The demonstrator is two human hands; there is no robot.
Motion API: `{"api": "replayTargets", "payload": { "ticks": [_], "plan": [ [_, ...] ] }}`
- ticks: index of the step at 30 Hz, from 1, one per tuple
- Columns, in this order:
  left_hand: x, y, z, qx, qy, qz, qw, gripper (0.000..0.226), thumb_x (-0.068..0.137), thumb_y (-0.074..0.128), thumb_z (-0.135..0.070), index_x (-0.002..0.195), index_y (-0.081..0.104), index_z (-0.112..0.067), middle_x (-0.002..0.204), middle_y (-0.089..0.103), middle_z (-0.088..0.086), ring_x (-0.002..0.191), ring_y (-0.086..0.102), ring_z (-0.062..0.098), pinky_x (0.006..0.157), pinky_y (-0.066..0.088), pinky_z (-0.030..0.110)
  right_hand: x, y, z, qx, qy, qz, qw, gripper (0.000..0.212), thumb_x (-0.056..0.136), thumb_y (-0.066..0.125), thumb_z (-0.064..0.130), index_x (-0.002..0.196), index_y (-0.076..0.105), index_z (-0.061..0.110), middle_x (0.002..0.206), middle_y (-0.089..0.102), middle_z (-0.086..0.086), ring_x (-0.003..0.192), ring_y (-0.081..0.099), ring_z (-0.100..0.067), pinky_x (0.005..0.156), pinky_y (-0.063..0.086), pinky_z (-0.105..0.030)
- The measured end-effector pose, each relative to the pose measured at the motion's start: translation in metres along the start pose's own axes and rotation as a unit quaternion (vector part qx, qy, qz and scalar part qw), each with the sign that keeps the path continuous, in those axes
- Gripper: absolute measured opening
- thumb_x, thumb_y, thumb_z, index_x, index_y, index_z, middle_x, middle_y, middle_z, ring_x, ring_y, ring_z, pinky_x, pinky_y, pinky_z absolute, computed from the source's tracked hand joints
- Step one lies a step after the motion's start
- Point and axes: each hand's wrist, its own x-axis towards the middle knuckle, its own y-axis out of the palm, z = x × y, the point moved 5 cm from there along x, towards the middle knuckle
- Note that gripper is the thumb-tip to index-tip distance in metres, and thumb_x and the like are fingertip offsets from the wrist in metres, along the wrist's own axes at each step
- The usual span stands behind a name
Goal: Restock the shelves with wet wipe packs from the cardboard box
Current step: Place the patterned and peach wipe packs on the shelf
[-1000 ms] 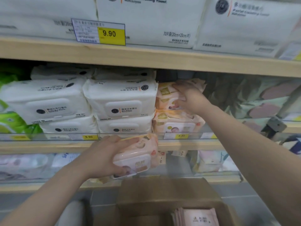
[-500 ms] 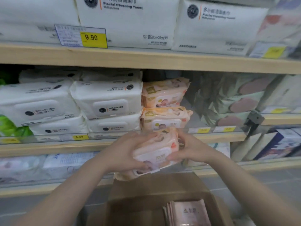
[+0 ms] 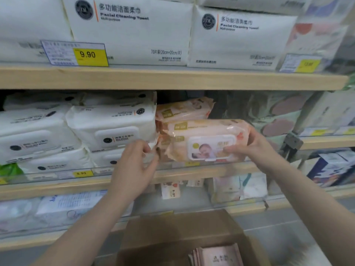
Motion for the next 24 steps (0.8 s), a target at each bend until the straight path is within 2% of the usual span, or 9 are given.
{"api": "replayTargets", "payload": {
  "ticks": [2, 4, 6, 10, 12, 15, 20, 24],
  "plan": [
    [-0.002, 0.022, 0.003, 0.060, 0.055, 0.074, 0.994, 0.020, 0.083, 0.046, -0.039, 0.091, 0.054, -0.022, 0.096, 0.052, -0.008, 0.096, 0.052, 0.016, 0.072, 0.047, 0.037, 0.020, 0.004, 0.009, 0.001, -0.018, 0.014, 1.000, 0.056, 0.069, 0.074, -0.006, 0.116, 0.056, 0.019, 0.106, 0.068, -0.007, 0.094, 0.068, -0.019, 0.072, 0.057, -0.028],
    [-0.002, 0.042, 0.002, 0.103, 0.104, 0.120, 0.982, 0.038, 0.079, 0.039, -0.045, 0.102, 0.059, -0.021, 0.106, 0.055, -0.006, 0.100, 0.053, 0.017, 0.076, 0.049, 0.036, 0.043, 0.014, 0.010, -0.002, -0.022, 0.022, 1.000, 0.052, 0.069, 0.073, -0.008, 0.110, 0.057, 0.019, 0.100, 0.068, -0.006, 0.089, 0.069, -0.016, 0.067, 0.056, -0.023],
    [-0.001, 0.053, 0.003, 0.129, 0.118, 0.120, 0.977, 0.046, 0.078, 0.040, -0.044, 0.110, 0.060, -0.019, 0.110, 0.057, -0.004, 0.101, 0.053, 0.018, 0.078, 0.050, 0.034, 0.064, 0.022, 0.004, 0.013, -0.013, 0.024, 1.000, 0.051, 0.069, 0.072, -0.009, 0.108, 0.055, 0.020, 0.098, 0.067, -0.005, 0.087, 0.068, -0.016, 0.063, 0.054, -0.020],
    [0.000, 0.063, 0.007, 0.137, 0.101, 0.103, 0.980, 0.047, 0.078, 0.042, -0.042, 0.116, 0.058, -0.020, 0.109, 0.056, -0.002, 0.100, 0.050, 0.018, 0.078, 0.048, 0.033, 0.081, 0.025, -0.016, 0.002, 0.012, 0.057, 0.998, 0.050, 0.077, 0.068, -0.004, 0.114, 0.053, 0.026, 0.110, 0.066, -0.002, 0.101, 0.065, -0.017, 0.078, 0.056, -0.024],
    [0.000, 0.065, 0.008, 0.138, 0.099, 0.100, 0.980, 0.047, 0.077, 0.042, -0.042, 0.114, 0.059, -0.020, 0.108, 0.056, -0.002, 0.099, 0.049, 0.017, 0.077, 0.048, 0.031, 0.081, 0.022, -0.023, -0.016, 0.023, 0.044, 0.999, 0.047, 0.079, 0.069, 0.003, 0.120, 0.053, 0.021, 0.117, 0.065, -0.005, 0.105, 0.064, -0.016, 0.084, 0.056, -0.027],
    [0.001, 0.066, 0.008, 0.135, 0.088, 0.097, 0.982, 0.049, 0.076, 0.040, -0.045, 0.112, 0.061, -0.020, 0.107, 0.055, -0.003, 0.098, 0.049, 0.016, 0.076, 0.046, 0.029, 0.078, 0.024, -0.030, -0.007, 0.026, 0.042, 0.999, 0.050, 0.081, 0.068, 0.007, 0.128, 0.050, 0.013, 0.118, 0.066, -0.005, 0.104, 0.065, -0.015, 0.082, 0.056, -0.025],
    [-0.003, 0.065, 0.005, 0.126, 0.071, 0.102, 0.984, 0.052, 0.074, 0.036, -0.049, 0.113, 0.059, -0.022, 0.113, 0.053, -0.004, 0.105, 0.052, 0.016, 0.071, 0.044, 0.027, 0.068, 0.022, -0.032, -0.009, 0.009, -0.006, 1.000, 0.060, 0.077, 0.074, 0.011, 0.131, 0.046, 0.011, 0.121, 0.063, -0.002, 0.110, 0.062, -0.015, 0.091, 0.053, -0.032],
    [-0.010, 0.067, 0.008, 0.112, 0.072, 0.117, 0.984, 0.054, 0.074, 0.035, -0.050, 0.115, 0.058, -0.023, 0.116, 0.054, -0.005, 0.108, 0.054, 0.018, 0.073, 0.045, 0.030, 0.058, 0.018, -0.028, -0.032, -0.005, -0.026, 0.999, 0.068, 0.074, 0.078, 0.014, 0.133, 0.044, 0.013, 0.123, 0.062, -0.001, 0.113, 0.059, -0.012, 0.094, 0.051, -0.033]
  ]
}}
